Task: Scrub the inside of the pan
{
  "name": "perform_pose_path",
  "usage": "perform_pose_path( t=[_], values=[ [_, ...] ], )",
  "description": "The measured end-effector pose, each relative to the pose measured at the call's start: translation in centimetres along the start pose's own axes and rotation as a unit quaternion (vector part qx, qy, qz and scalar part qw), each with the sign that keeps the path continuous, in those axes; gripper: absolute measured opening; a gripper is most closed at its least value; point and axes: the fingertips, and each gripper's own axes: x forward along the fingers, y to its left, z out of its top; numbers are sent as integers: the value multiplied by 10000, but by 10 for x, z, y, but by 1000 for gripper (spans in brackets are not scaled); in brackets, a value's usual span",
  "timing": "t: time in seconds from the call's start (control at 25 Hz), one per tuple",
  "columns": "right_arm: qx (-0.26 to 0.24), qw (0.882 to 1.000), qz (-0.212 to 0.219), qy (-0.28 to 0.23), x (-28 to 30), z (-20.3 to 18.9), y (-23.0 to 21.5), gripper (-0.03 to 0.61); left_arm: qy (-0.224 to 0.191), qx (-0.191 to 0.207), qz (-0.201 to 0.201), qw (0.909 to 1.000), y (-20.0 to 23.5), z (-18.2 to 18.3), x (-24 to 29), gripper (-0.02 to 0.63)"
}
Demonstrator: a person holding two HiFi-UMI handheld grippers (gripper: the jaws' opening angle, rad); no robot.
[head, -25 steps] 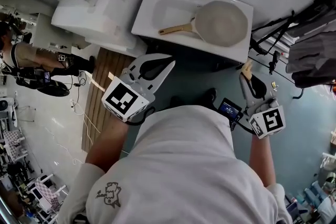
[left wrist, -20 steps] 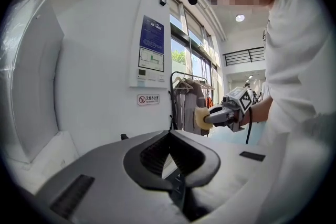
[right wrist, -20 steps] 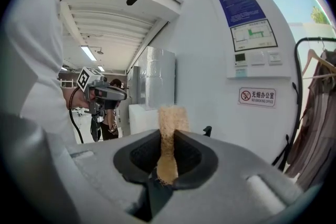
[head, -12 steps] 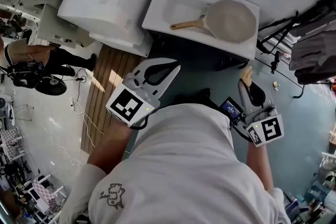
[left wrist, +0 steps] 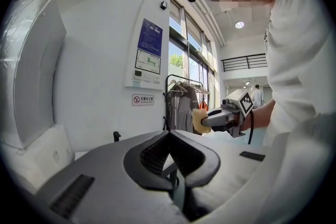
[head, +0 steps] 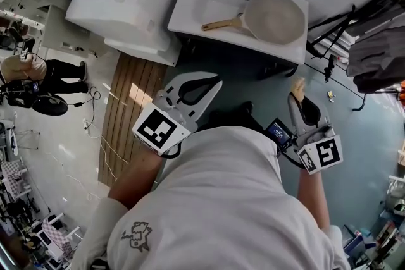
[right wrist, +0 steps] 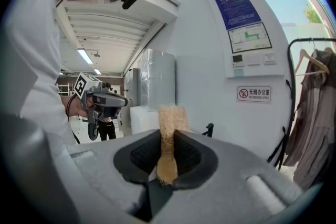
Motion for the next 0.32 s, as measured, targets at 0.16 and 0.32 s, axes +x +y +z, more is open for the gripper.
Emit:
perform_pose_path(
  t=[0.16,0.32],
  values=[
    [131,9999,-20,-2,-2,-4,2,52,-7,-81,-34,10000,-1,-4,1,2],
    [161,9999,18,24,-1,-8,4,52,49,-128,-67,9999,-4,-11,2,2]
  ],
)
